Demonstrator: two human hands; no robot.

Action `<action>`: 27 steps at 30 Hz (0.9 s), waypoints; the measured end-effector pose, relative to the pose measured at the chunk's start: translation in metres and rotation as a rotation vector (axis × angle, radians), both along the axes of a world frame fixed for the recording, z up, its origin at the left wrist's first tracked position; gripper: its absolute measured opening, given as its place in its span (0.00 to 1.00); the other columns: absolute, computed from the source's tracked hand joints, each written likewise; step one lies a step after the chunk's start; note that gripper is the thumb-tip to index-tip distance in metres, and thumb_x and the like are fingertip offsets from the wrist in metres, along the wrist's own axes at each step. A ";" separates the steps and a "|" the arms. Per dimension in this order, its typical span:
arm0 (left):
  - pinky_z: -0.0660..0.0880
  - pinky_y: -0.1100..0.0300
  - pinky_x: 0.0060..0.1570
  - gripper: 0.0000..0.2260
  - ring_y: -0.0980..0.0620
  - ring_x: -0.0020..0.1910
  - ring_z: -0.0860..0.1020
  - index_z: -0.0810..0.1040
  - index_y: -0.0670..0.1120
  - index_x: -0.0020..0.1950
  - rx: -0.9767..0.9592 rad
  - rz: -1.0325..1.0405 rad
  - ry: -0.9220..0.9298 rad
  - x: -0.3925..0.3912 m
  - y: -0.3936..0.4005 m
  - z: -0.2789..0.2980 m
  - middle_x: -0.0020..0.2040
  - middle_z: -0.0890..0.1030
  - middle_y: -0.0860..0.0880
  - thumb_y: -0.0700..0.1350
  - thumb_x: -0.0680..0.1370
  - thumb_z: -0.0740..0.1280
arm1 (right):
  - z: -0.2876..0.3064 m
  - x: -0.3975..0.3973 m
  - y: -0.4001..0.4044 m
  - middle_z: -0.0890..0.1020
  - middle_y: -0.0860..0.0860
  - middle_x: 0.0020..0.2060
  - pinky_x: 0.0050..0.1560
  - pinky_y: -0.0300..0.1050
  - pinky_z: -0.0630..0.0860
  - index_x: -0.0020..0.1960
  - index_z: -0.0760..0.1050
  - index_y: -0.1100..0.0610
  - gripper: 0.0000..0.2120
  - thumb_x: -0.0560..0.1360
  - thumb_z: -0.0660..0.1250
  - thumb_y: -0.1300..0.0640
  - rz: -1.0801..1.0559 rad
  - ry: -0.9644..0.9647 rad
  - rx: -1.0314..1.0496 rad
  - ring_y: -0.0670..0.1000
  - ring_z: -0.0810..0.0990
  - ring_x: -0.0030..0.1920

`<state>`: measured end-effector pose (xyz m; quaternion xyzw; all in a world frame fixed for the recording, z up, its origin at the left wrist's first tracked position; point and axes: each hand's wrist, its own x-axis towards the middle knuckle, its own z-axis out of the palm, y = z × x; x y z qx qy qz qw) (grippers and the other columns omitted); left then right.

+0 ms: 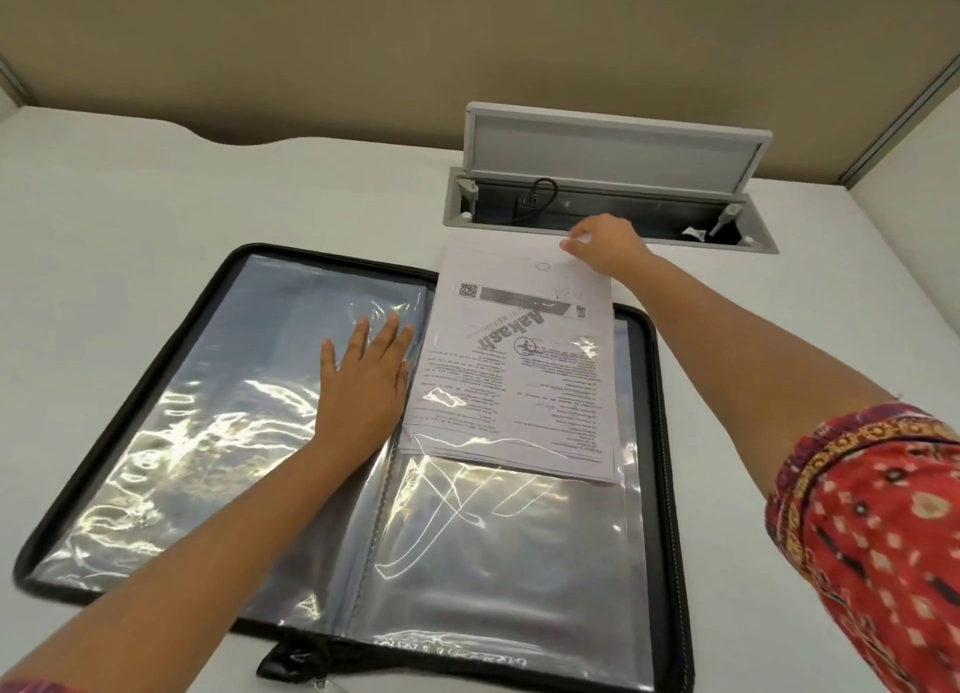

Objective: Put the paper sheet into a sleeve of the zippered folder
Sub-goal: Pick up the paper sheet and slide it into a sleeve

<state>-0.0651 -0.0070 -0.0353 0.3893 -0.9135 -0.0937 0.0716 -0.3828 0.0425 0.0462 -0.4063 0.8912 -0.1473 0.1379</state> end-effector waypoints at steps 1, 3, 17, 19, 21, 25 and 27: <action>0.45 0.40 0.71 0.21 0.47 0.76 0.50 0.55 0.52 0.75 -0.001 0.005 -0.001 0.000 0.000 0.000 0.76 0.56 0.52 0.50 0.81 0.49 | 0.000 0.000 -0.003 0.78 0.57 0.59 0.58 0.51 0.71 0.61 0.75 0.59 0.17 0.78 0.61 0.50 -0.008 0.029 0.041 0.58 0.75 0.59; 0.45 0.40 0.71 0.21 0.47 0.76 0.50 0.55 0.52 0.75 -0.003 0.013 0.000 -0.001 0.000 0.001 0.76 0.55 0.52 0.49 0.81 0.49 | 0.000 0.000 -0.006 0.80 0.58 0.55 0.57 0.53 0.73 0.58 0.77 0.60 0.14 0.78 0.61 0.53 -0.042 0.072 0.103 0.59 0.77 0.55; 0.46 0.38 0.70 0.20 0.45 0.75 0.52 0.58 0.50 0.74 0.004 0.073 0.038 -0.011 0.000 0.001 0.76 0.58 0.49 0.48 0.81 0.50 | 0.001 0.006 0.023 0.80 0.56 0.55 0.48 0.41 0.69 0.58 0.79 0.56 0.12 0.76 0.62 0.63 0.263 -0.083 0.096 0.51 0.76 0.49; 0.46 0.38 0.70 0.20 0.46 0.76 0.51 0.57 0.50 0.74 0.007 0.086 0.027 -0.014 0.000 0.002 0.76 0.57 0.50 0.49 0.81 0.49 | -0.001 0.007 0.027 0.81 0.56 0.53 0.47 0.41 0.69 0.57 0.79 0.56 0.11 0.76 0.62 0.62 0.292 -0.103 0.103 0.50 0.75 0.47; 0.45 0.38 0.70 0.21 0.46 0.76 0.51 0.57 0.50 0.74 0.008 0.093 0.031 -0.015 0.000 0.003 0.76 0.57 0.50 0.49 0.81 0.48 | -0.001 0.008 0.030 0.81 0.54 0.51 0.48 0.43 0.71 0.55 0.80 0.55 0.10 0.76 0.64 0.59 0.305 -0.115 0.105 0.50 0.76 0.48; 0.45 0.38 0.70 0.21 0.46 0.76 0.50 0.56 0.50 0.74 0.014 0.095 0.030 -0.016 0.000 0.004 0.76 0.56 0.50 0.49 0.81 0.48 | -0.001 0.010 0.030 0.80 0.49 0.53 0.63 0.58 0.67 0.52 0.80 0.50 0.11 0.77 0.61 0.49 0.283 -0.057 0.165 0.54 0.75 0.58; 0.44 0.38 0.71 0.21 0.46 0.76 0.50 0.56 0.50 0.74 0.021 0.097 0.032 -0.016 0.000 0.004 0.76 0.56 0.50 0.50 0.81 0.47 | 0.001 0.016 0.027 0.79 0.49 0.56 0.65 0.58 0.59 0.54 0.80 0.50 0.20 0.78 0.54 0.41 0.228 -0.002 0.227 0.55 0.73 0.61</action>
